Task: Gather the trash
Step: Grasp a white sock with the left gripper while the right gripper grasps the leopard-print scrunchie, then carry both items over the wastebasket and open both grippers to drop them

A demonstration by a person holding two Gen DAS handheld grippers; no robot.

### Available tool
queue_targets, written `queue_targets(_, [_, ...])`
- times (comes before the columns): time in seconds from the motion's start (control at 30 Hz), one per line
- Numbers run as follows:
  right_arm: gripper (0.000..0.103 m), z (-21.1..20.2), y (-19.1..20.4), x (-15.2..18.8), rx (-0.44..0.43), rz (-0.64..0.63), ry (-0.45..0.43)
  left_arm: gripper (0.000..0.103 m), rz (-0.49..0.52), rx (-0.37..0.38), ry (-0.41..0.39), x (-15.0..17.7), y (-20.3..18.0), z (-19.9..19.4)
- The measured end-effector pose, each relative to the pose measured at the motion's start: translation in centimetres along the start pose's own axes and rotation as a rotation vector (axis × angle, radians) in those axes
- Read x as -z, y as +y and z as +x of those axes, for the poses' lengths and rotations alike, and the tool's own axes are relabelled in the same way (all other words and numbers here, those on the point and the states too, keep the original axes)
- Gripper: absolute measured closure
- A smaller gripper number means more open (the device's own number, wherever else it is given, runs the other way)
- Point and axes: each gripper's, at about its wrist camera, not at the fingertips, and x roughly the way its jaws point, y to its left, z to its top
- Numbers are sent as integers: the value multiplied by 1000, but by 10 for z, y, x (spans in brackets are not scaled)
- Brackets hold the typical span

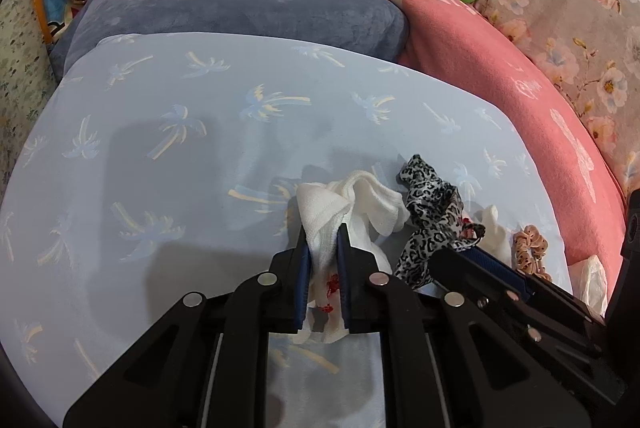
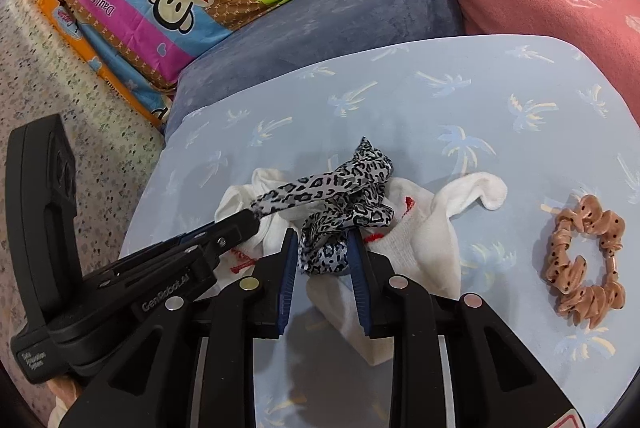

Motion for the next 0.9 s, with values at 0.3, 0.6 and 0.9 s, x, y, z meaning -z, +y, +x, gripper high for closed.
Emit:
queue_targets(0.3, [101, -16, 0, -10, -13, 13, -47, 97, 18, -6, -24, -3, -7, -12])
queue_targets(0.6, [101, -110, 9, -26, -29, -8, -204, 97, 75, 37, -145, -12, -44, -71])
queue_targets(0.9, [101, -220, 9, -22, -1, -46, -362, 97, 164, 109, -264, -11, -104, -128])
